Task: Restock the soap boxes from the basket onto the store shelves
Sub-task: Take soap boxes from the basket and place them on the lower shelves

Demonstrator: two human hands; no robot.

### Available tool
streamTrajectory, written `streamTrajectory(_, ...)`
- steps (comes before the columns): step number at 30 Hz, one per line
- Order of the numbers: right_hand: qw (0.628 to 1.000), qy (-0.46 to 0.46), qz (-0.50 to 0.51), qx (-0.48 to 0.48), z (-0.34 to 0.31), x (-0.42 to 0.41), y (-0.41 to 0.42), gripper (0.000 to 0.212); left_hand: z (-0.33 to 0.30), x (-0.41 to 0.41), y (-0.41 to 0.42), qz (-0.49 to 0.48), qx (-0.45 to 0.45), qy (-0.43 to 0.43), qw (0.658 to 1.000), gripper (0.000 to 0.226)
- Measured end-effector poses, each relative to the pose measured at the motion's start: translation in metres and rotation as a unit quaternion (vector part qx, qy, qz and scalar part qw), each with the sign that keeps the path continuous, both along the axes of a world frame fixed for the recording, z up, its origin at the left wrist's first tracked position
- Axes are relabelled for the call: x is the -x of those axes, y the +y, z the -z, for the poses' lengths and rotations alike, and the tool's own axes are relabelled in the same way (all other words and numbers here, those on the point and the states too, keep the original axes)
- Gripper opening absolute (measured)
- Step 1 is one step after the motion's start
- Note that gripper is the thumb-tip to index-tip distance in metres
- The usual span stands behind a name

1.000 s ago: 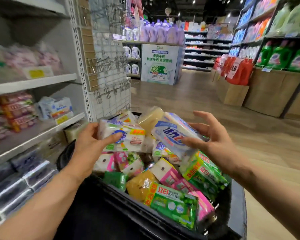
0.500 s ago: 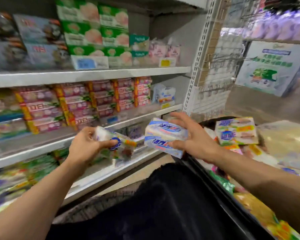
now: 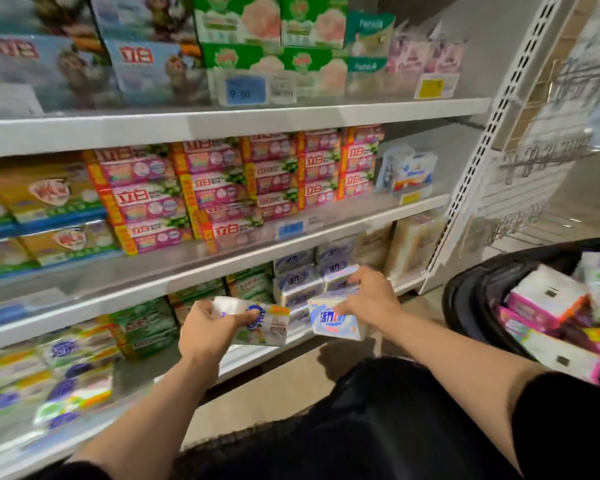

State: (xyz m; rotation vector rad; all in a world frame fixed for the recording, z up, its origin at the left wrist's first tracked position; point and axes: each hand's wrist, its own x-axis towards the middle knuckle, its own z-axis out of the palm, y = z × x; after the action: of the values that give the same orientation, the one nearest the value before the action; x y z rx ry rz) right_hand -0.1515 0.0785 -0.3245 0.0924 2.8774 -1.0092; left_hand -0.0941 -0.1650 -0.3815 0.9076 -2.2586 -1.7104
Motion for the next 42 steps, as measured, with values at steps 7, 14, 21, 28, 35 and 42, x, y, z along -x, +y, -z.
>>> streamTrajectory(7,0.988,-0.074,0.137,0.025,0.038,0.047,0.005,0.042,0.051,0.032,0.028,0.058,-0.081,-0.016,0.995,0.065)
streamTrajectory(14,0.943,-0.014,0.297,0.149,0.054,0.09,0.015,0.022,0.067,0.067,0.046,0.118,-0.138,-0.008,0.983,0.095)
streamTrajectory(21,0.897,0.057,0.407,0.165,0.064,0.118,0.037,0.041,0.069,0.091,0.067,0.124,-0.165,0.003,0.978,0.089)
streamTrajectory(28,0.903,0.101,0.351,0.226,0.079,0.13,0.046,0.057,0.079,0.093,0.1,0.093,-0.239,0.004,0.966,0.047)
streamTrajectory(35,0.927,0.041,0.328,0.177,0.085,0.115,0.046,0.059,0.074,0.094,0.098,0.097,-0.242,0.008,0.965,0.046)
streamTrajectory(42,0.897,0.137,0.303,0.291,0.066,0.116,0.025,0.05,0.076,0.086,0.073,0.063,-0.237,0.013,0.969,0.064)
